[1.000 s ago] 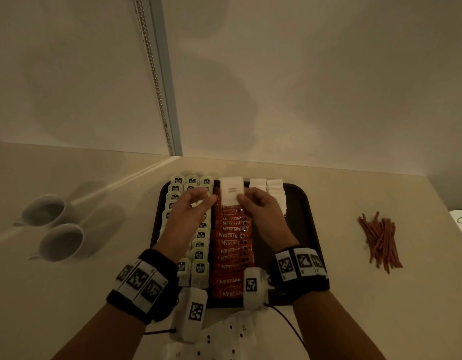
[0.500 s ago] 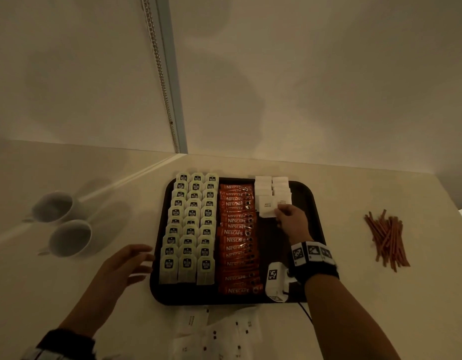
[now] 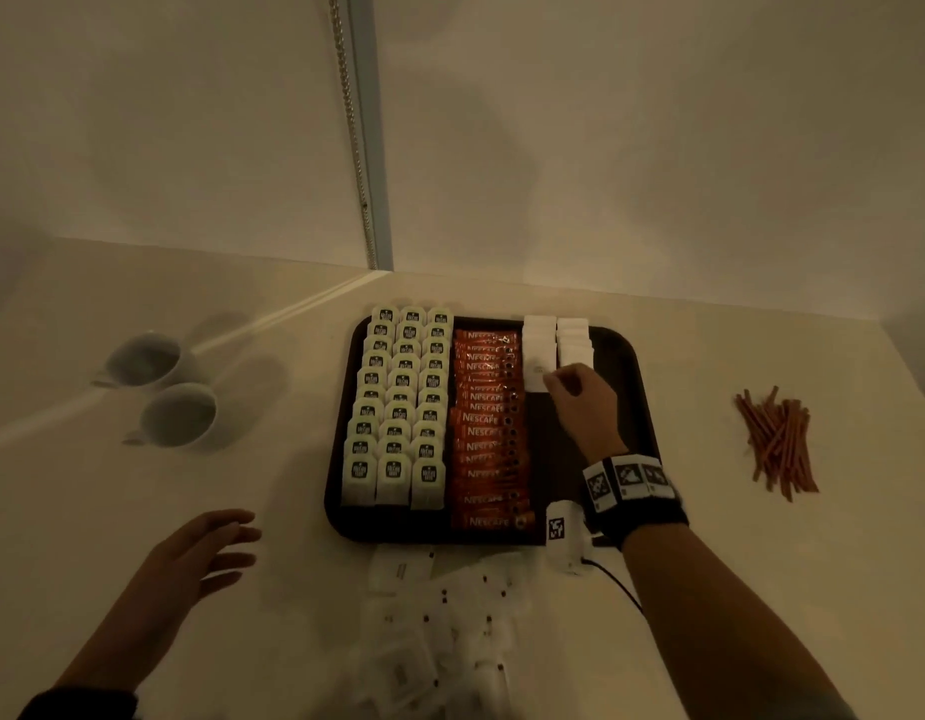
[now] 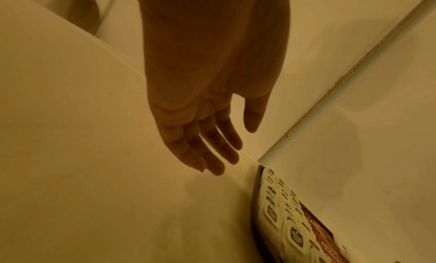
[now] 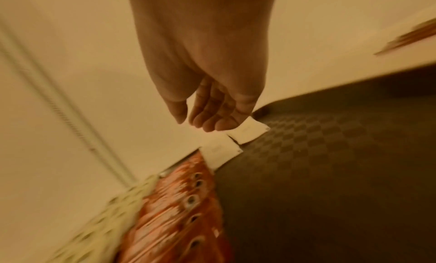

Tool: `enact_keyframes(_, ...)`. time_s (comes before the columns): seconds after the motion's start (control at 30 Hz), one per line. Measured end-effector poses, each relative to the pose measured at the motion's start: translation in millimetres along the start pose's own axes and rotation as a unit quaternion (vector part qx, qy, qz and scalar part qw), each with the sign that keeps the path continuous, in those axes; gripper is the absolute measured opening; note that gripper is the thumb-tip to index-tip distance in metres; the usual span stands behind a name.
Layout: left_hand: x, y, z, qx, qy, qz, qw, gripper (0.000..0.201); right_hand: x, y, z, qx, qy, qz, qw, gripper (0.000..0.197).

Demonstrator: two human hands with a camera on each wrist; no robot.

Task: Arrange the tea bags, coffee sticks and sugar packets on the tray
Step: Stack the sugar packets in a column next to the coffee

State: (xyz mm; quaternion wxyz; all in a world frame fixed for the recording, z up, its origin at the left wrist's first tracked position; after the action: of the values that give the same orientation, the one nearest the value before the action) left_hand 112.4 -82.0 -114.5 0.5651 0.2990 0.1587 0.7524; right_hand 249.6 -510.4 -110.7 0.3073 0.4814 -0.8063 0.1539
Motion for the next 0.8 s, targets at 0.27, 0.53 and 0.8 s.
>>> enact_keyframes(0.27,31.2,30.8,-35.0,-0.008,-0.043,0.011,0.999,0.022,3.3,159.7,-0.6,0.125,0.295,-0.386,0.865,0.036)
enact_keyframes(0.53,44.4,53.9,-70.8,0.007,-0.038,0.002,0.999,0.022,-16.6,224.6,42.1,0.054,0.262,-0.247,0.931,0.108)
enact_keyframes(0.8,53.1,62.8,-91.0,0.011,-0.015,-0.001,1.000,0.020,-31.1,219.2,52.6,0.020,0.236,-0.225,0.945,0.099)
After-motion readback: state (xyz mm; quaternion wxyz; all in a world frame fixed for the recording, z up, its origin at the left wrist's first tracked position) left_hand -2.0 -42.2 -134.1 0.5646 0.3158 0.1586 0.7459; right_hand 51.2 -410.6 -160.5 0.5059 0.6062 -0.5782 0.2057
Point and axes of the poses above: each hand's wrist, its own y-axis away from the middle knuckle, its own x-axis out of the back of the hand, z = x × y, the point moved 6 cm from there along -y, towards the middle knuckle, and after that the axes turned 9 degrees about z, right-handed, at the moved point
